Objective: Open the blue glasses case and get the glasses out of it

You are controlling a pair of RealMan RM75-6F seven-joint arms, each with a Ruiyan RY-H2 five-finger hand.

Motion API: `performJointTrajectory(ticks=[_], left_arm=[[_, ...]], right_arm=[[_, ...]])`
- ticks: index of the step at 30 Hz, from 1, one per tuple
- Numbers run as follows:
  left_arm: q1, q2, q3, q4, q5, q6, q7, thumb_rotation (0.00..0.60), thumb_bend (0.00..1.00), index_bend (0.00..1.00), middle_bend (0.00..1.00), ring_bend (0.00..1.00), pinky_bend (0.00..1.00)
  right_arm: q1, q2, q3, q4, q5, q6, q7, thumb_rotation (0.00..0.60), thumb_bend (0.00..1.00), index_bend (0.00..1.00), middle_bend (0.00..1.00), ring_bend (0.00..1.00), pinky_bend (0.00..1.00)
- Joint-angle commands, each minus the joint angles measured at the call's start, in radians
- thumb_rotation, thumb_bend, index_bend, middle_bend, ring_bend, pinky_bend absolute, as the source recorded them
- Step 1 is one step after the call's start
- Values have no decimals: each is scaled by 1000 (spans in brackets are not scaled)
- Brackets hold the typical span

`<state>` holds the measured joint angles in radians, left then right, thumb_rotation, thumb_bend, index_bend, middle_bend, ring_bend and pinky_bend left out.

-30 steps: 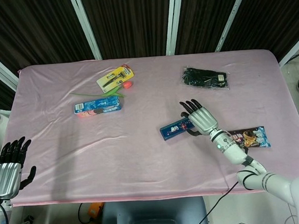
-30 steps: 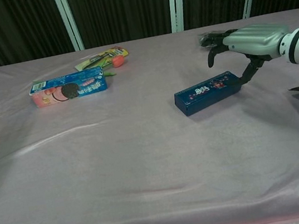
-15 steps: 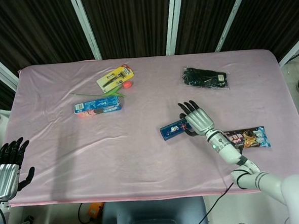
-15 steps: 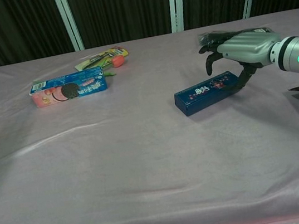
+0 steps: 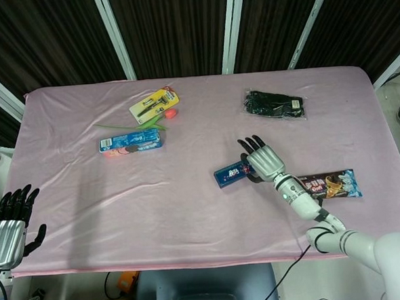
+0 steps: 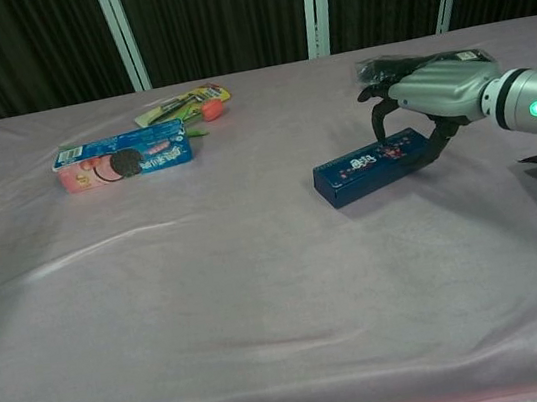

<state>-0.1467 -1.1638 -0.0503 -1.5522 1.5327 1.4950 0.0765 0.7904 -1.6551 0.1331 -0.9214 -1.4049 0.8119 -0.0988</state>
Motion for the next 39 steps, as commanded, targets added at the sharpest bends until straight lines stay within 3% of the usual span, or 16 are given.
performJointTrajectory(ticks=[1, 23, 32, 39], left_arm=[[0, -1, 0, 3, 8, 7, -5, 600, 377, 0, 0, 0, 0], [5, -3, 6, 8, 17, 11, -5, 600, 376, 0, 0, 0, 0], [7, -1, 5, 9, 18, 13, -10, 600, 375, 0, 0, 0, 0], [5, -4, 3, 7, 10, 6, 1, 600, 376, 0, 0, 0, 0]], right_arm=[[2, -3, -1, 3, 5, -3, -6, 600, 455, 516, 163, 83, 0], [5, 7, -6, -13, 11, 20, 2, 600, 460, 582, 205, 107, 0], [10, 3, -4, -17, 30, 8, -26, 600, 520, 618, 230, 124, 0], [67, -44, 54, 34, 82, -22, -95, 600, 530, 621, 236, 129, 0]])
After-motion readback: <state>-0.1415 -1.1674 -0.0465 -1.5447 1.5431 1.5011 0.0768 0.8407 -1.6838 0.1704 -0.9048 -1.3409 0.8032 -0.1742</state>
